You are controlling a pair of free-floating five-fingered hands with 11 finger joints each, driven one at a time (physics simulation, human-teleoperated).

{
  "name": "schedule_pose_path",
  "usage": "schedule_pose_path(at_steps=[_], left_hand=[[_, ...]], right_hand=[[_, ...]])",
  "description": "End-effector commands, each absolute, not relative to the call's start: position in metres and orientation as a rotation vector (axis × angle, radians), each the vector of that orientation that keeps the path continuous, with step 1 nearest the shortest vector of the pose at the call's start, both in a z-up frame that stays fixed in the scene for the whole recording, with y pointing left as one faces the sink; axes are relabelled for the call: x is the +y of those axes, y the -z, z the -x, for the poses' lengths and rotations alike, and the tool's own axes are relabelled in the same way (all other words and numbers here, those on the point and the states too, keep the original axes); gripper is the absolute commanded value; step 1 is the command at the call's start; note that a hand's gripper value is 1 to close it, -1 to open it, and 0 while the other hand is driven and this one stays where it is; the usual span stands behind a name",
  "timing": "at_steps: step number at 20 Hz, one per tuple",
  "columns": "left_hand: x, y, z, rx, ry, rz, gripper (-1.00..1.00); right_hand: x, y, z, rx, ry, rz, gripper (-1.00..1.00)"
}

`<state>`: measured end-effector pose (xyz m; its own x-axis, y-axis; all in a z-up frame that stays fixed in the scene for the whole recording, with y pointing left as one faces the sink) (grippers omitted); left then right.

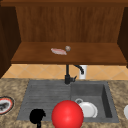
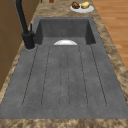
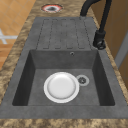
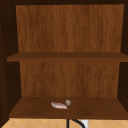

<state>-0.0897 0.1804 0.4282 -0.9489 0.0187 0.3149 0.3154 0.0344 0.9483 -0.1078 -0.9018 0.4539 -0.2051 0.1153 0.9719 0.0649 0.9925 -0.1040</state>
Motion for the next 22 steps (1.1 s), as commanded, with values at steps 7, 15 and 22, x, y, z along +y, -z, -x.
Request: schedule_pose_path(at_steps=[7,15,22], left_hand=[[0.18,-0.428,0.09,-2.092,2.015,0.346,0.0],[0.18,-0.428,0.09,-2.092,2.015,0.346,0.0],[0.18,-0.428,0.09,-2.092,2.015,0.346,0.0]], right_hand=[[-0.939,-0.374,0.092,-1.779,-0.144,0.012,-1.0],[-0.945,-0.31,0.062,-1.772,-0.258,-0.034,-1.0],[-0.932,-0.253,0.035,-1.756,-0.325,-0.094,-1.0]])
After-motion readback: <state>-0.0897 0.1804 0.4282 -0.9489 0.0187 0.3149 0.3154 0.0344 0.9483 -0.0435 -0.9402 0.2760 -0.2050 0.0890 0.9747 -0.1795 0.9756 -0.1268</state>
